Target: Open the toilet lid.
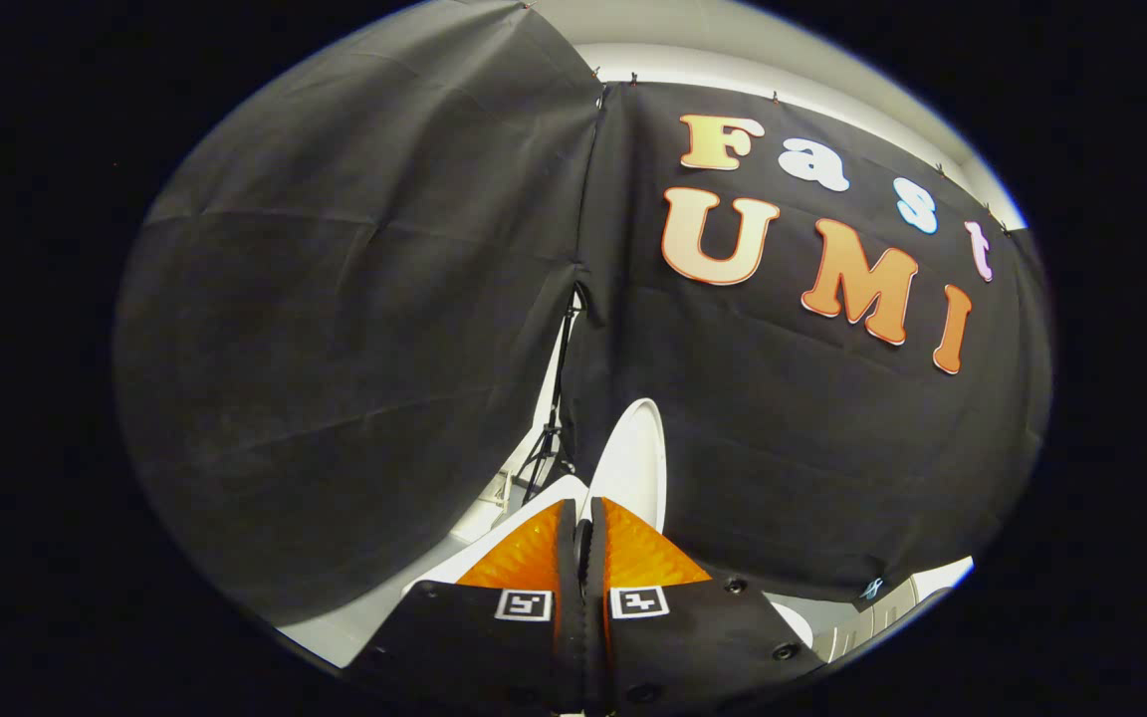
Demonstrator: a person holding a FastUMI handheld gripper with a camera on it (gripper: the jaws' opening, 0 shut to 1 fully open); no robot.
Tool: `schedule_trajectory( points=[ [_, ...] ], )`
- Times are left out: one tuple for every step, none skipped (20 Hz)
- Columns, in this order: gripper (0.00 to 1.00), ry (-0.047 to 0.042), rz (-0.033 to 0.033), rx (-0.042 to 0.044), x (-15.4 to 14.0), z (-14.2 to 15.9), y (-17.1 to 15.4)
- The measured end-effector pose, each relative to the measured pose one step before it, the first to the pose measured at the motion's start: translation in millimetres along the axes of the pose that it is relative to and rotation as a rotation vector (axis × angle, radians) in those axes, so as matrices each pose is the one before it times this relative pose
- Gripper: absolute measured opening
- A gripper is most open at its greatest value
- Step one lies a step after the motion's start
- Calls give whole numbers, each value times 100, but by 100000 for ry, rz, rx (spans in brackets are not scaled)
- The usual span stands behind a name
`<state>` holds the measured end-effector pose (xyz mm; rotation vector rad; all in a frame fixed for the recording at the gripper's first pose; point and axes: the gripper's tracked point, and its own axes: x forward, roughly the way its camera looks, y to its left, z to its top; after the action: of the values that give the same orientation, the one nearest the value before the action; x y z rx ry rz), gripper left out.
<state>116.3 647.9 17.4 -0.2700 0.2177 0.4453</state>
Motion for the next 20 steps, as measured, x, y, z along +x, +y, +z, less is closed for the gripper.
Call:
schedule_trajectory(
  points=[
    [8, -268, -1425, 128, -72, 136, -482],
    [8, 75, -813, 1246, -229, -258, -375],
    [10, 240, 1609, 2147, 95, -154, 24],
    [18, 1108, 4461, 2643, 158, -144, 894],
    [26, 869, 1970, 1887, 39, 23, -151],
    [31, 19, 2311, 2630, -183, 415, -407],
    [44, -1728, 430, 2382, -238, 616, -1021],
    [57, -2030, 753, 1942, -560, 935, -959],
    [70, -2695, -37, 1318, -482, 1080, -1182],
    [83, -2755, 575, 1341, -760, 973, -1209],
    [96, -2495, -661, 1542, -749, 912, -1596],
    [96, -1814, -1692, 1183, -931, 840, -2132],
    [96, -1798, -1354, 1387, -1124, 962, -1993],
    [96, -1877, -1226, 1511, -1022, 975, -2022],
    [96, -882, -1590, 1046, -850, 862, -2096],
    [96, -186, -1377, 749, -839, 681, -2316],
    [96, -248, -1067, 275, -801, 544, -1979],
    [96, -1175, -2165, -485, -1092, 731, -2352],
    [96, -1141, -2772, -1336, -871, 751, -2461],
    [96, -1016, -1700, -1640, -1053, 506, -2346]
  ],
)
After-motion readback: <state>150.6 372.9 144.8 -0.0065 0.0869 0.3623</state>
